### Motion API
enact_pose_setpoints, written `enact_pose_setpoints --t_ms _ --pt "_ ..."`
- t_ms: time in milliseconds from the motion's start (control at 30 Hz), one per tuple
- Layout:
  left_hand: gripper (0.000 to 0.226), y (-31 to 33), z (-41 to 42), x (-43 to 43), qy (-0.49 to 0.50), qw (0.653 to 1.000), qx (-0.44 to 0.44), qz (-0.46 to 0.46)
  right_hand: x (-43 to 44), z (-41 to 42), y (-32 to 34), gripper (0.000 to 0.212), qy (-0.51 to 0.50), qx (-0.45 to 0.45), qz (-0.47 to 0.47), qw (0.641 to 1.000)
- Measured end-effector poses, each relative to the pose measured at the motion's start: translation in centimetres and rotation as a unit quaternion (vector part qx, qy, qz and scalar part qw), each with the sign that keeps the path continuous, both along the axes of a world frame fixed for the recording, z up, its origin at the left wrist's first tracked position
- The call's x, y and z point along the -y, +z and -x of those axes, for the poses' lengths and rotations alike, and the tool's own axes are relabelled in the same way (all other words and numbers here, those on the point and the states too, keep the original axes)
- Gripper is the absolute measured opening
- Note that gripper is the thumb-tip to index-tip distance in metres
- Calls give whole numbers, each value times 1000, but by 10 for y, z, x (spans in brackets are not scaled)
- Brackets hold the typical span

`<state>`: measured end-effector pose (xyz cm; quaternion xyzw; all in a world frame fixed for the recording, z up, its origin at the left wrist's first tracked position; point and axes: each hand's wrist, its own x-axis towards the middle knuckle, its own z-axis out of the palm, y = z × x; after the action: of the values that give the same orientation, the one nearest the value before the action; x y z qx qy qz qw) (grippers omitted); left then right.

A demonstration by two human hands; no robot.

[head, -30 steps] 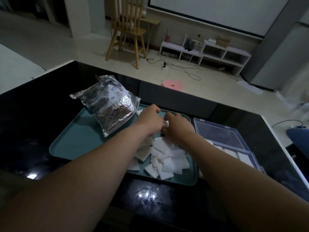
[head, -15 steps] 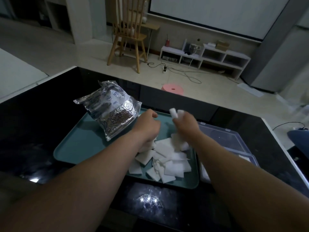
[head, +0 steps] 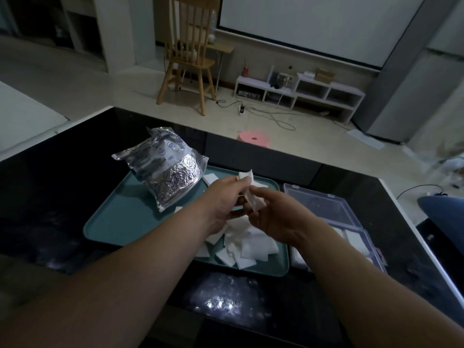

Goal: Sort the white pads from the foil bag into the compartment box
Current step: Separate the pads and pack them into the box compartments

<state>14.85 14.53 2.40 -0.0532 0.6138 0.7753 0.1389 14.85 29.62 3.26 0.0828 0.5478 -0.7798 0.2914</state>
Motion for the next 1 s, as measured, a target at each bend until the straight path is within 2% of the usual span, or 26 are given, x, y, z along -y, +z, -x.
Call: enact_pose_setpoints --t_ms 167,300,400,433,467,533,567,633,700,900,1000 --pt "19 -3 -9 9 25 1000 -13 8 0 -20 5 45 10 -14 20 1000" --pt "23 -3 -16 13 30 999 -24 32 8 -29 2 22 -7 -65 -47 997" --pt "22 -2 -15 14 41 999 -13 15 8 -30 2 19 -16 -115 -115 987" --pt "20 -2 -14 13 44 999 -10 9 7 -30 2 19 -18 -153 -182 971" --pt "19 -2 -13 12 47 999 -8 5 6 -31 2 17 -20 -204 -275 939" --pt "24 -1 -14 7 42 999 3 -8 7 -34 0 15 -31 -302 -437 847" --pt "27 -1 -14 4 30 999 12 -20 10 -36 0 16 -37 -337 -480 809" --pt "24 0 -13 -1 13 998 28 -45 16 -40 0 26 -39 -381 -508 771" --pt "16 1 -11 -3 27 997 41 -54 18 -41 3 31 -18 -390 -509 767" --pt "30 -3 -9 2 59 989 87 -108 11 -36 0 20 -25 -333 -489 806" --pt "26 0 -10 6 79 982 99 -139 9 -32 0 22 -81 -351 -511 780"
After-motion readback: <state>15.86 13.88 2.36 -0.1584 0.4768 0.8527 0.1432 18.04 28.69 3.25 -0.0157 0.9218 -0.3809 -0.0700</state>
